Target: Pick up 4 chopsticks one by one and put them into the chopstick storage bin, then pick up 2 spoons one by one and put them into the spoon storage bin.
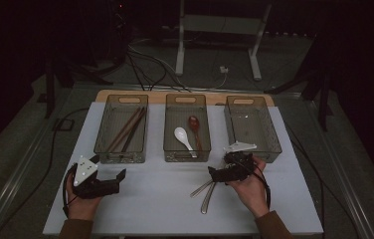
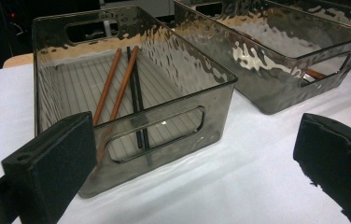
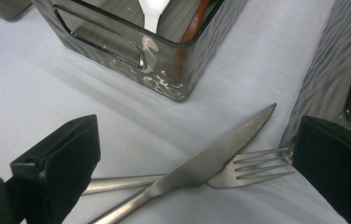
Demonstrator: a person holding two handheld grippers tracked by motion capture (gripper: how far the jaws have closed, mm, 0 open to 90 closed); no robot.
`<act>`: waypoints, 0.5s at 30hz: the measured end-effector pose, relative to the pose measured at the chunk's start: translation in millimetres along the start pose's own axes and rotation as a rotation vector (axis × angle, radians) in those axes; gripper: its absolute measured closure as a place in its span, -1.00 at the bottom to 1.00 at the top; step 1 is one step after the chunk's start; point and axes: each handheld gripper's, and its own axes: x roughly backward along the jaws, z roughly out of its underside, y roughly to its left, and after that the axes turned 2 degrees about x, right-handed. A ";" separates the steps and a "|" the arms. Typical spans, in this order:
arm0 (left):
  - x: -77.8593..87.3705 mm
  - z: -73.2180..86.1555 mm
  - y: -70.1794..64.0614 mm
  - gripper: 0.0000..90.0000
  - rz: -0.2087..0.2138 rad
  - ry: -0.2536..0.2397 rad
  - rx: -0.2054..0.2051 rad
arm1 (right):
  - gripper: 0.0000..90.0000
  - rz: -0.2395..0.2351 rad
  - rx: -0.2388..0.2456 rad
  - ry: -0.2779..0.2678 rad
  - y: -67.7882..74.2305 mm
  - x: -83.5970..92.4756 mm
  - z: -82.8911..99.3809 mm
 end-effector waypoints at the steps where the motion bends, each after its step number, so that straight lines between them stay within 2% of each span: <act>1: 0.0 0.0 0.0 -0.99 -0.001 0.000 -0.001 | -0.97 0.000 0.000 0.002 0.3 -0.2 0.7; 15: -0.1 0.0 -0.6 -0.99 -0.003 0.000 0.000 | -0.97 -0.008 -0.009 0.017 2.8 -2.4 12.0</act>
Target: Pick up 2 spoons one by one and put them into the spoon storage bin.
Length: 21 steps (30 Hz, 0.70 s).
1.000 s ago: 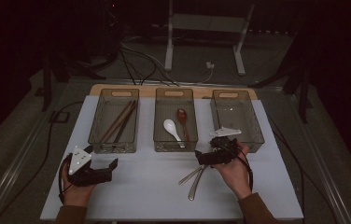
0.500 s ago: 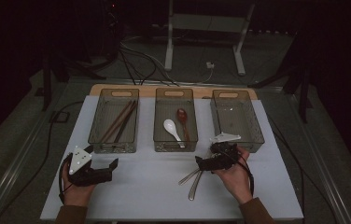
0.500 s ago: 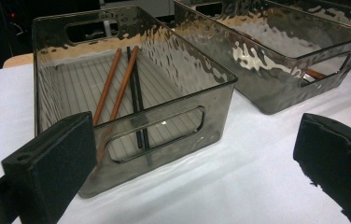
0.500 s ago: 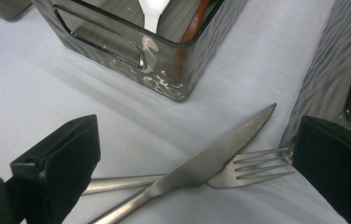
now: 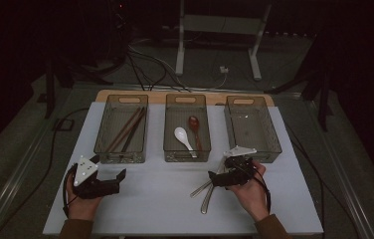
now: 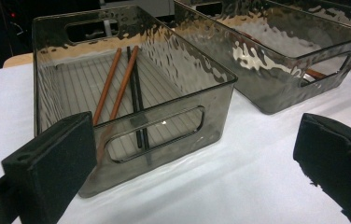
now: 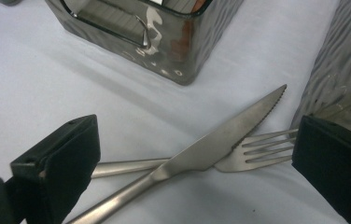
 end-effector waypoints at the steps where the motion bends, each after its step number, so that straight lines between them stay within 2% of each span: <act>1: 0.0 0.2 0.2 -0.99 0.000 0.002 0.000 | -0.97 0.000 -0.002 0.000 -0.1 -0.1 0.7; 21: 0.7 0.2 0.1 -0.99 0.001 0.000 -0.002 | -0.97 -0.003 0.004 0.025 5.1 -4.2 9.2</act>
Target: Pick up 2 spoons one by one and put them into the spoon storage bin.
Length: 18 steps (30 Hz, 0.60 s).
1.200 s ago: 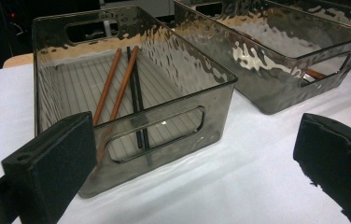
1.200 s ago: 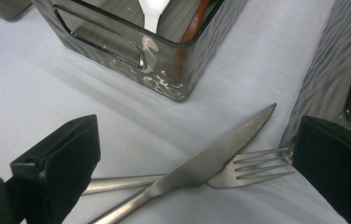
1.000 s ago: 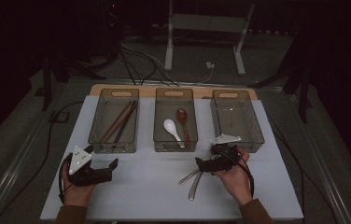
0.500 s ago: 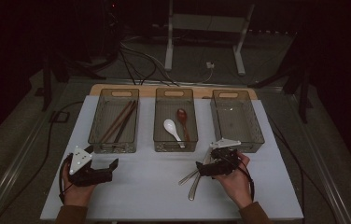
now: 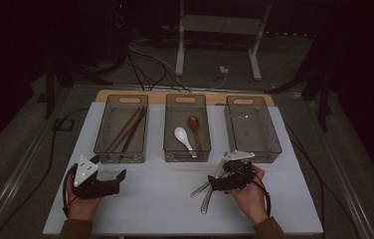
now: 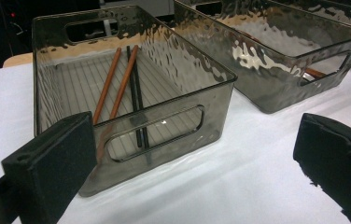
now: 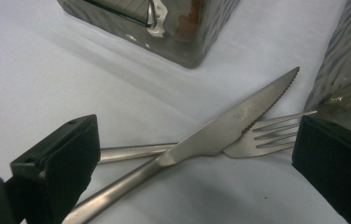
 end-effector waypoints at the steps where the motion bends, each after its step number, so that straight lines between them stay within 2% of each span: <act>1: 0.0 0.0 0.1 -0.99 0.000 0.000 0.001 | -0.97 -0.001 0.000 0.001 0.4 -0.3 0.3; 18: 0.2 -0.5 -0.6 -0.99 0.000 -0.001 -0.005 | -0.97 0.001 0.008 0.025 4.3 -8.0 4.0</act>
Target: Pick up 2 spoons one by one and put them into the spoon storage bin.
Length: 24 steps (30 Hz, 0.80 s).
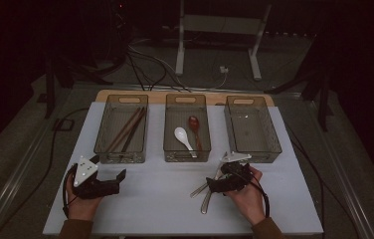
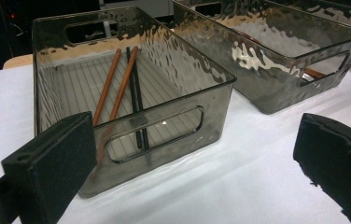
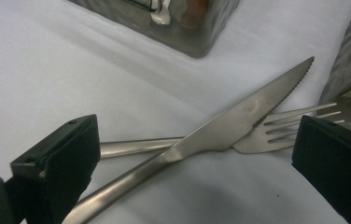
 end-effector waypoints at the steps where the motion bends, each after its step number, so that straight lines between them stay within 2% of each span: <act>1: -0.1 0.0 0.0 -0.98 0.001 0.000 0.000 | -0.97 -0.002 0.001 0.001 0.1 -0.8 0.6; 16: -1.0 0.2 -0.2 -0.99 0.003 0.004 -0.001 | -0.97 0.004 0.007 0.035 2.1 -8.2 5.7; 24: -0.7 0.3 0.2 -0.99 0.002 0.003 0.001 | -0.88 0.014 0.011 0.056 2.4 -13.9 7.9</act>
